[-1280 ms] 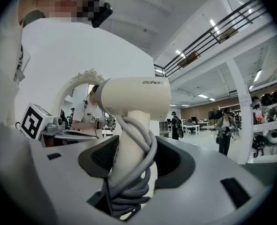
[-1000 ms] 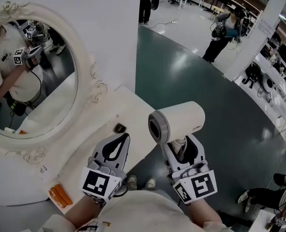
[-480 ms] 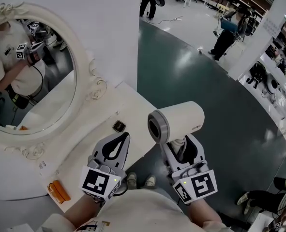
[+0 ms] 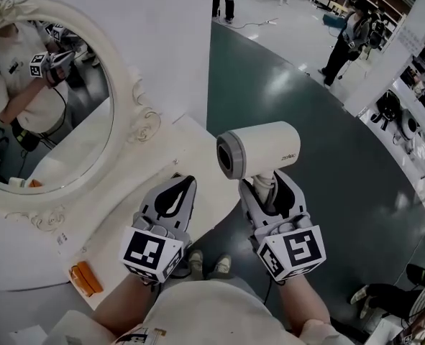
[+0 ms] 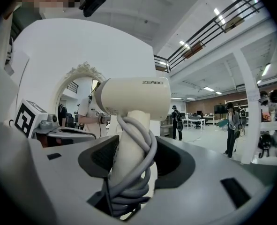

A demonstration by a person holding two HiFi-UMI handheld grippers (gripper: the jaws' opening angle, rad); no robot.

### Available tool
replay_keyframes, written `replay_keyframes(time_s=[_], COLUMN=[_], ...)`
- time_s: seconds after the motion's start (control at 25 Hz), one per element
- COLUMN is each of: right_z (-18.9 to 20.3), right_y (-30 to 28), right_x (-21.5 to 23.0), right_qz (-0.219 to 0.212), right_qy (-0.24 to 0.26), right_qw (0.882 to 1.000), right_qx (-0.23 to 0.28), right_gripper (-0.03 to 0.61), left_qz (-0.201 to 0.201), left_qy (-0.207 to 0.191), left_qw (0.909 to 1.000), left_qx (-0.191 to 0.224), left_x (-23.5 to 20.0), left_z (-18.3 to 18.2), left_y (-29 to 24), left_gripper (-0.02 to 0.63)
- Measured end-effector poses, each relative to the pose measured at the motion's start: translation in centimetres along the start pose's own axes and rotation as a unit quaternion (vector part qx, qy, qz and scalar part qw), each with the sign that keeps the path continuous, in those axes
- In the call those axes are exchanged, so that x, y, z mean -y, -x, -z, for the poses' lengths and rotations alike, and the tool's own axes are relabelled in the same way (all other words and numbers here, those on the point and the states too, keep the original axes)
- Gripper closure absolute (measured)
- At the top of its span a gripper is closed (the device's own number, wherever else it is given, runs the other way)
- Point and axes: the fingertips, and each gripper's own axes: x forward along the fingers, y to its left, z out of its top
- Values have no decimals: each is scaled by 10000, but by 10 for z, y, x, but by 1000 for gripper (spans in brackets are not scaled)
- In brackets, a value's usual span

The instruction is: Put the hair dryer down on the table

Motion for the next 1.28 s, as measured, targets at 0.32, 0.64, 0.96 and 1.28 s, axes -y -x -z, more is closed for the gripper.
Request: replay_keyframes(time_s=[0.32, 0.64, 0.96, 1.28], right_z=[22, 80, 174, 284], right_y=[-54, -106, -147, -175], right_x=[12, 18, 36, 47], right_qz=[-91, -256, -273, -322], right_qy=[-98, -180, -375, -706], right_qw=[9993, 9947, 9825, 9604], right_qx=[-354, -983, -1803, -2675], right_gripper=[348, 348, 348, 348], left_qz=[0, -159, -117, -22], left_qy=[60, 348, 661, 1156], left_qw=[9987, 9933, 9848, 9681], left_qx=[-514, -1086, -1604, -2221], left_x=[-18, -43, -67, -80], left_z=[29, 86, 155, 244], left_y=[-36, -66, -101, -123], left_gripper=[600, 600, 600, 600])
